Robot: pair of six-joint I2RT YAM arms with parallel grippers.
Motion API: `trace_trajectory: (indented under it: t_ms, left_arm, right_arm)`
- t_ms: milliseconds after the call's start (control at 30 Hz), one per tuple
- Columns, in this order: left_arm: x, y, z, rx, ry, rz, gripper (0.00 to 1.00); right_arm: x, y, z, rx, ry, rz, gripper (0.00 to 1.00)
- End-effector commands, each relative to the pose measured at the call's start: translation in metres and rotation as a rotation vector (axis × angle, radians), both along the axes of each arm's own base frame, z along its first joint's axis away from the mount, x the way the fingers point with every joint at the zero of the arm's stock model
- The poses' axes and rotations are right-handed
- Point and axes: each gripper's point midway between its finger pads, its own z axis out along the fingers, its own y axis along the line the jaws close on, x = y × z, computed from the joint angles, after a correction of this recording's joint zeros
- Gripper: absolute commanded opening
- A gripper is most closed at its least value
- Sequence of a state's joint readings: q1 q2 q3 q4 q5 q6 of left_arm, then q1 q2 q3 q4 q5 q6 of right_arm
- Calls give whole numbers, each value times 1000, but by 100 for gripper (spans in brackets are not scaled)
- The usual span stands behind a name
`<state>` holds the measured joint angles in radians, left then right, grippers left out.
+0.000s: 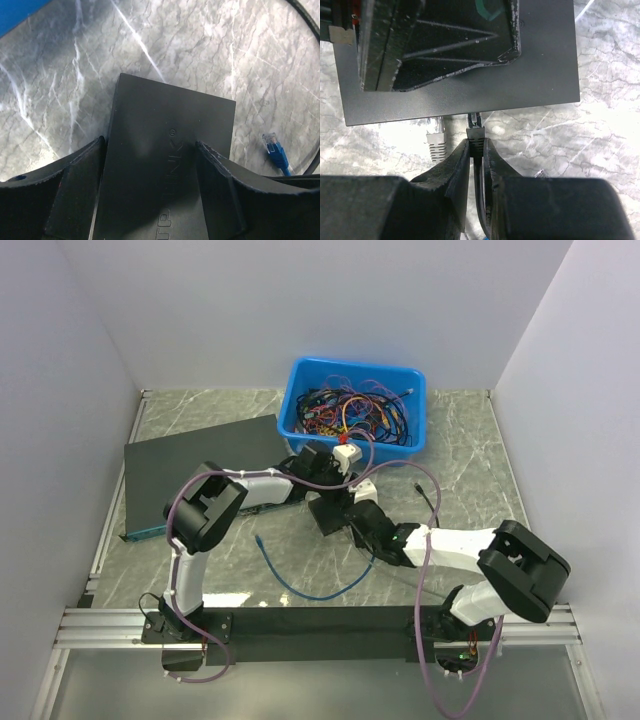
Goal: Insert the plug into the switch port
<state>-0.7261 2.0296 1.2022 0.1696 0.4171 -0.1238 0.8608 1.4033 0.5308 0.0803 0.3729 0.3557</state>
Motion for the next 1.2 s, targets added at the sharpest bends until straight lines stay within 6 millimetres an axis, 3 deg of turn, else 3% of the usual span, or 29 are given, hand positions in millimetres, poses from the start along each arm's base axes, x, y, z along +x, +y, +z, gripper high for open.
trace_trajectory:
  t_ms: [0, 133, 233, 267, 733, 1033, 1167]
  left_arm:
    - [-119, 19, -46, 199, 365, -192, 74]
    - [-102, 20, -46, 226, 316, -134, 79]
    - [-91, 21, -49, 248, 295, -88, 96]
    - [-85, 23, -49, 262, 275, -63, 97]
    - [-38, 37, -36, 309, 152, 129, 98]
    - [-35, 38, -46, 334, 171, 138, 97]
    - [-39, 42, -52, 348, 183, 137, 97]
  right_arm:
    - [66, 37, 118, 366, -373, -155, 0]
    - [60, 41, 116, 356, -362, -145, 1]
    - [57, 38, 115, 338, -359, -162, 11]
    - [57, 36, 114, 335, -357, -173, 11]
    - [42, 3, 121, 305, -365, -246, 17]
    - [39, 2, 109, 291, -337, -243, 17]
    - [38, 7, 99, 274, -302, -232, 23]
